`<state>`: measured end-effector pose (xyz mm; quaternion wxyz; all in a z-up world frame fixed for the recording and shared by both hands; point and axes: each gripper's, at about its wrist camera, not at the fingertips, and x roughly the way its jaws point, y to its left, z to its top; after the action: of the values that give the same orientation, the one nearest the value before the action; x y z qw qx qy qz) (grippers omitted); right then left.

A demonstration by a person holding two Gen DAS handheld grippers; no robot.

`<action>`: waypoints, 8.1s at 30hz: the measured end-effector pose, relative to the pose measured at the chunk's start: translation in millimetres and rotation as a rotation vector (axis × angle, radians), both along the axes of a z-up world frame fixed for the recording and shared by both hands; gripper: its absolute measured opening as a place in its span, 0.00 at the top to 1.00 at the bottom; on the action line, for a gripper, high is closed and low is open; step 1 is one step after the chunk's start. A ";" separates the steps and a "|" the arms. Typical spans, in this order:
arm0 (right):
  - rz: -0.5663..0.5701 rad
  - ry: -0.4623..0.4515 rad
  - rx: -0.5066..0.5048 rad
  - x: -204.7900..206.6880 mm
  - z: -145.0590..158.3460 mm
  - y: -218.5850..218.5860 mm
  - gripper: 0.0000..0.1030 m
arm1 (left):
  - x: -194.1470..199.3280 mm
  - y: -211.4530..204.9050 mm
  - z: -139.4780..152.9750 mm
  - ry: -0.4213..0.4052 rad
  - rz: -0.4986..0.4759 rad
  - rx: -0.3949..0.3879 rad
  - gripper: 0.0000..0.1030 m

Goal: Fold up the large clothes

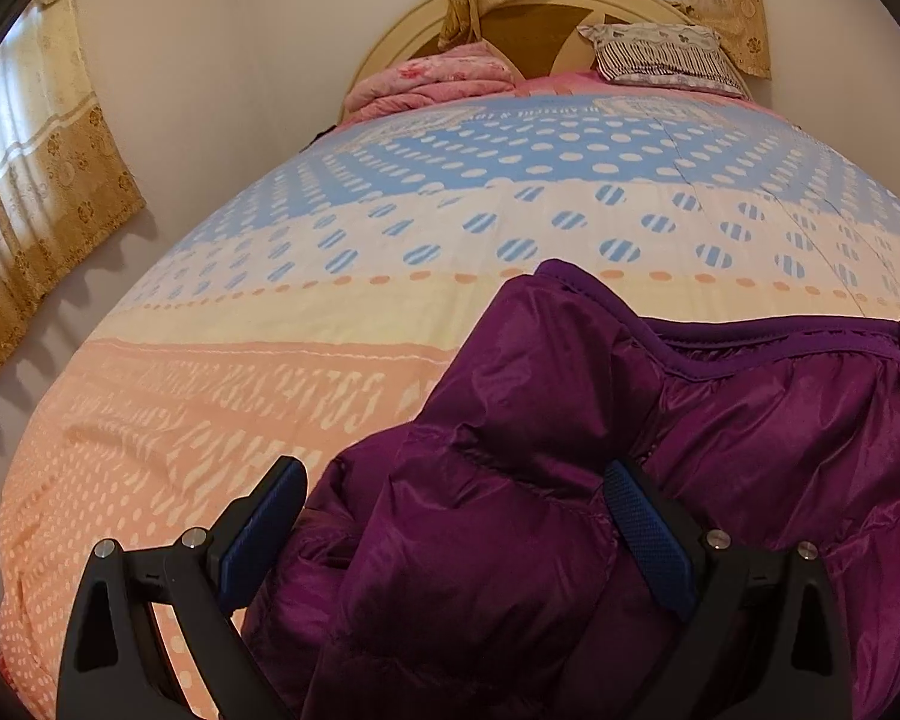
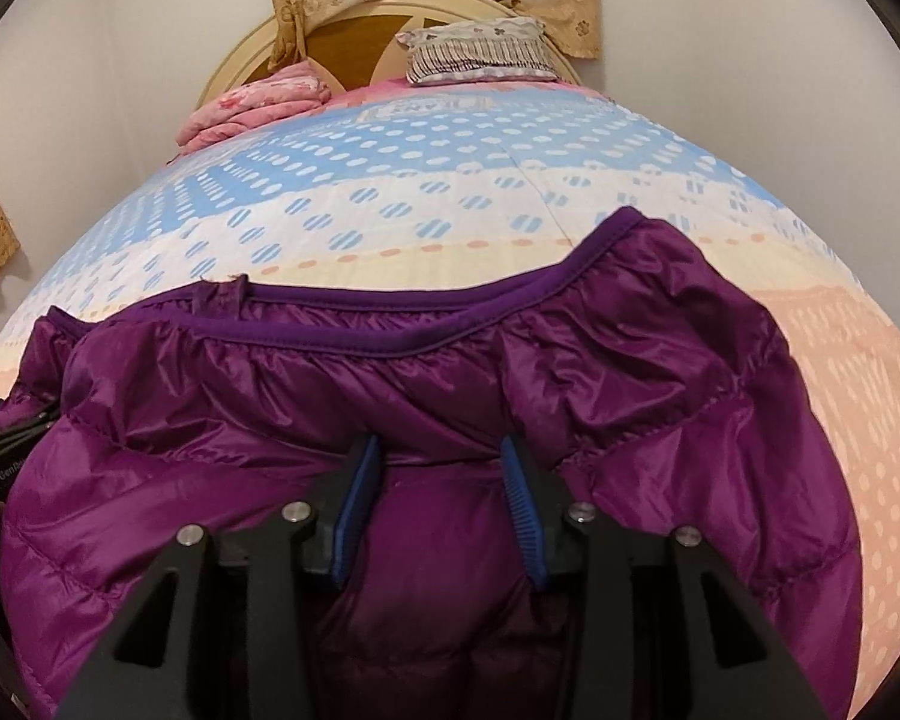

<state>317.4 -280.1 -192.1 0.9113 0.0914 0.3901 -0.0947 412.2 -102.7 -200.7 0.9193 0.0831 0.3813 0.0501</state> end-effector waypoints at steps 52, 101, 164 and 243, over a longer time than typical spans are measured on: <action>0.053 0.055 -0.143 14.2 1.0 74.0 0.35 | -35.3 -21.4 7.4 -0.005 -0.027 0.002 0.01; 0.096 0.012 -0.249 -103.6 -15.8 101.6 0.08 | -167.4 115.2 0.0 0.045 0.090 -0.226 0.02; -0.313 0.053 -0.146 -237.9 14.8 -125.7 0.04 | -336.0 -175.4 77.0 -0.343 -0.844 0.218 0.07; -0.117 -0.056 0.009 -57.4 14.1 -8.2 0.64 | -93.3 -108.1 31.5 -0.086 -0.214 -0.017 0.02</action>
<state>260.0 -288.3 -177.9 0.9143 0.1208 0.3591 -0.1434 318.9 -210.7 -169.2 0.9355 0.1136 0.3310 -0.0481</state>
